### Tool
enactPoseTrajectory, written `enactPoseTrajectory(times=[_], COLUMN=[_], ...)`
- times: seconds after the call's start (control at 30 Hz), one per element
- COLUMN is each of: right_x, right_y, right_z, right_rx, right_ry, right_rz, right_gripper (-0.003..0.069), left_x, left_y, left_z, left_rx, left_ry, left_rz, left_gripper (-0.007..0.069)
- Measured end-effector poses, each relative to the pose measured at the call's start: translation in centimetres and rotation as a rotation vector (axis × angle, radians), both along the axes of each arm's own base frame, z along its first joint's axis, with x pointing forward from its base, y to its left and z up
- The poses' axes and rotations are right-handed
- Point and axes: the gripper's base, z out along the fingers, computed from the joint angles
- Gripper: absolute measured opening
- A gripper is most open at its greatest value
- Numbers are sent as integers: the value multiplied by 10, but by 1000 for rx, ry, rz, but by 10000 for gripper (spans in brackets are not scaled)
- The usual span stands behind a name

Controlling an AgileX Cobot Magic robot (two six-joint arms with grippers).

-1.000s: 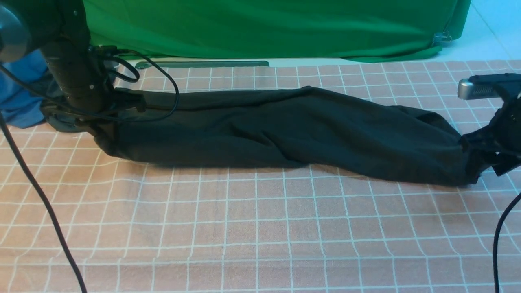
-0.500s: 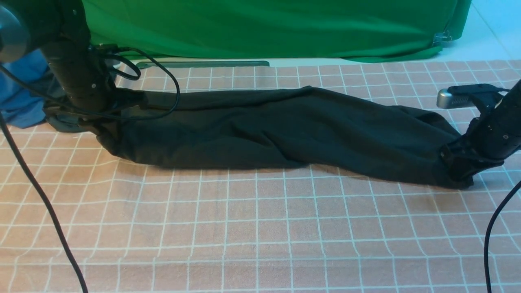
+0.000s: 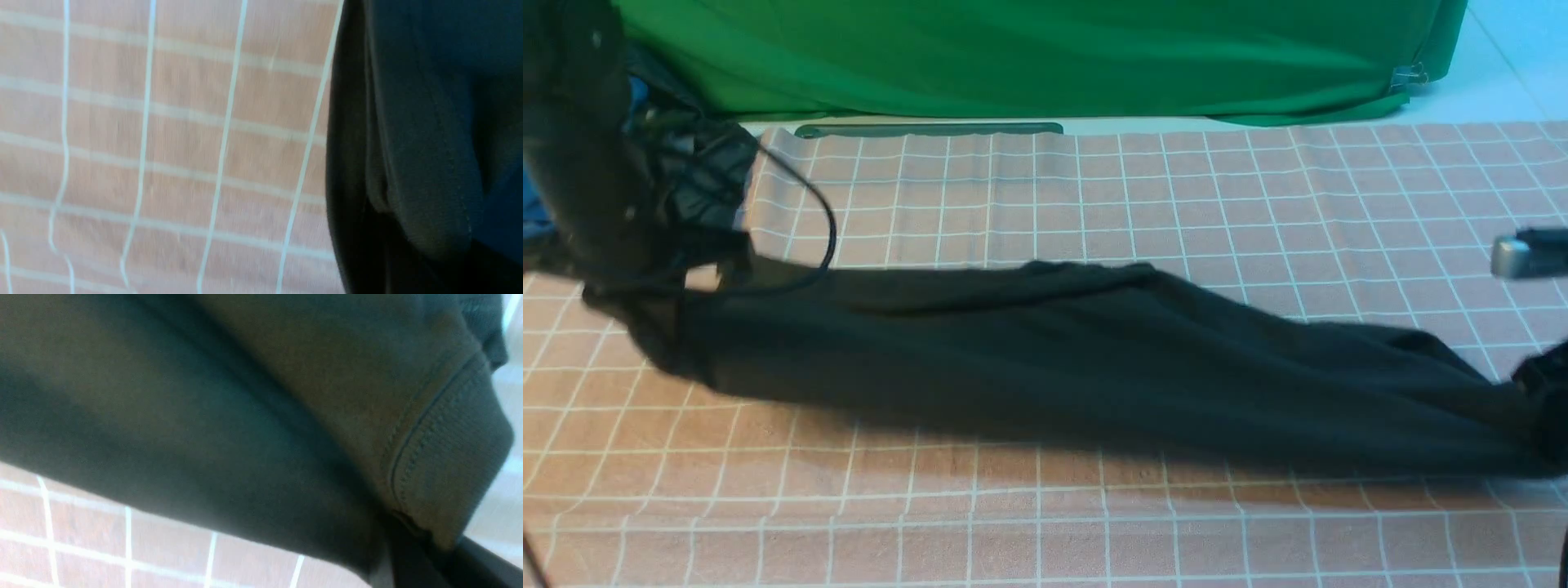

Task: Fold a long-sleeved shirt over a pink coffee tablecloth.
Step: 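Fold the black garment in half by bringing its near edge over to the far edge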

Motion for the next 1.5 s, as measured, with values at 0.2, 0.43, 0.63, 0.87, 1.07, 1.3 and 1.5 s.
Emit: enactPoseTrajectory(times=[0.2, 0.43, 0.63, 0.87, 1.07, 1.3, 1.5], right_x=[-21, -20, -19, -3, 10, 18, 24], right_y=[-2, -3, -4, 11, 42, 71, 77], right_z=[-6, -6, -4, 28, 51, 54, 56], right_rx=[1, -17, -22, -17, -7, 1, 18], right_ry=[34, 15, 16, -91, -203, -306, -377], right_rz=[-19, -65, -98, -62, 40, 119, 92], right_gripper=[87, 283, 398, 372, 370, 370, 370], left_x=[-45, -55, -55, -47, -21, -1, 16], left_y=[0, 2, 6, 14, 0, -23, -62], left_z=[-20, -26, -25, -11, 17, -1, -49], left_rx=[3, 39, 74, 162, -15, -265, -410], left_ry=[71, 79, 65, 18, -189, -189, -61], left_rz=[49, 86, 92, 115, 171, 101, -91], left_gripper=[48, 54, 169, 396, 429, 330, 67])
